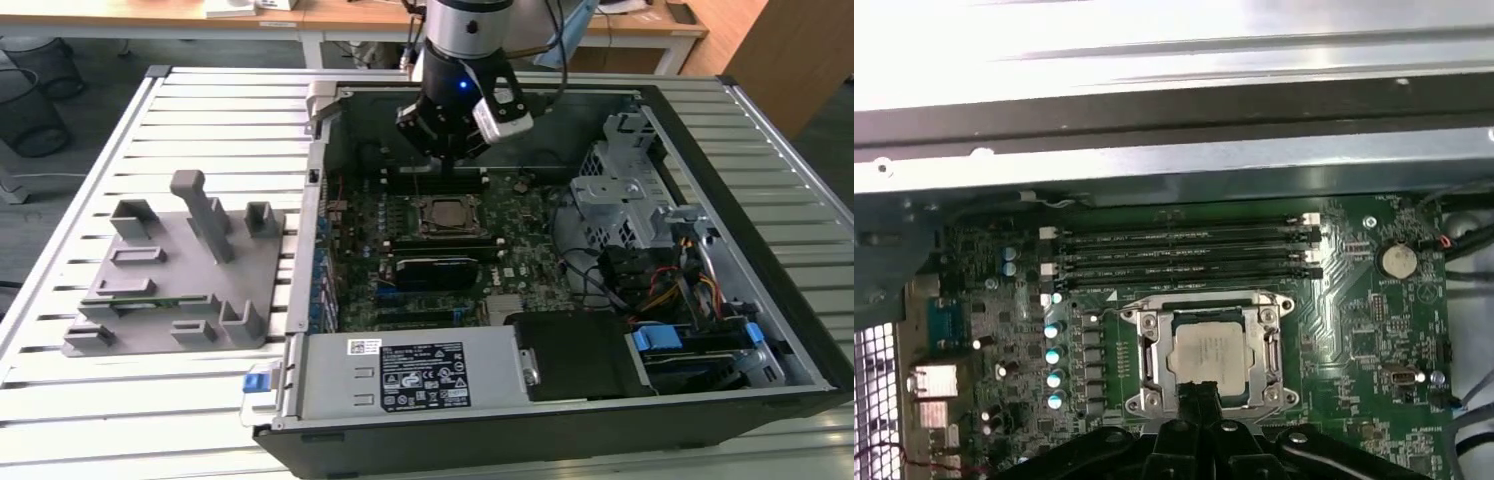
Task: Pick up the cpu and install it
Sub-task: 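Install the first cpu locking lever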
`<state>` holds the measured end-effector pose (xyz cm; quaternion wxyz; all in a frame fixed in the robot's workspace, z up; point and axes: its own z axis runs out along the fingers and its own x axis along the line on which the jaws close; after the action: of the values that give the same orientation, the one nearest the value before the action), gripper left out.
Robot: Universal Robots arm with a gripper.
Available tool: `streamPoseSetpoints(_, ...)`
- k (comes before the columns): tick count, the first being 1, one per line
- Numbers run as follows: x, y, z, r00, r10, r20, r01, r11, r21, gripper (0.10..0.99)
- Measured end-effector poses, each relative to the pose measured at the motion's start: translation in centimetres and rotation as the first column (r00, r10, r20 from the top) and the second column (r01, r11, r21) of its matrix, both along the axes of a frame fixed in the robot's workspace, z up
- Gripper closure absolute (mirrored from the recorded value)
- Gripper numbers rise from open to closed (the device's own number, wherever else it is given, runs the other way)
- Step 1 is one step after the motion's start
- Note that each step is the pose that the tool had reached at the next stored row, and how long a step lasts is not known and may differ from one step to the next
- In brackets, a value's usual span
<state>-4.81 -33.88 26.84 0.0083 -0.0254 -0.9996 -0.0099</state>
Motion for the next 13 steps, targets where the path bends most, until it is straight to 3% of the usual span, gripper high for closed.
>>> streamPoseSetpoints(3, 0.00, 0.00, -0.08, 0.9985, 0.054, 0.0006, -0.054, 0.9985, 0.000, 0.980)
streamPoseSetpoints(7, -0.01, 0.00, -0.17, 0.9922, 0.124, 0.0004, -0.124, 0.9922, 0.000, 0.980)
streamPoseSetpoints(9, 0.00, 0.00, -0.21, 0.9898, 0.142, 0.0022, -0.142, 0.9897, 0.013, 0.980)
streamPoseSetpoints(11, 0.00, 0.00, -0.22, 0.9883, 0.152, 0.0060, -0.153, 0.9877, 0.035, 0.980)
streamPoseSetpoints(12, -0.01, 0.00, -0.22, 0.9879, 0.155, 0.0106, -0.155, 0.9871, 0.041, 0.980)
streamPoseSetpoints(13, -0.02, 0.00, -0.23, 0.9875, 0.156, 0.0201, -0.157, 0.9868, 0.041, 0.980)
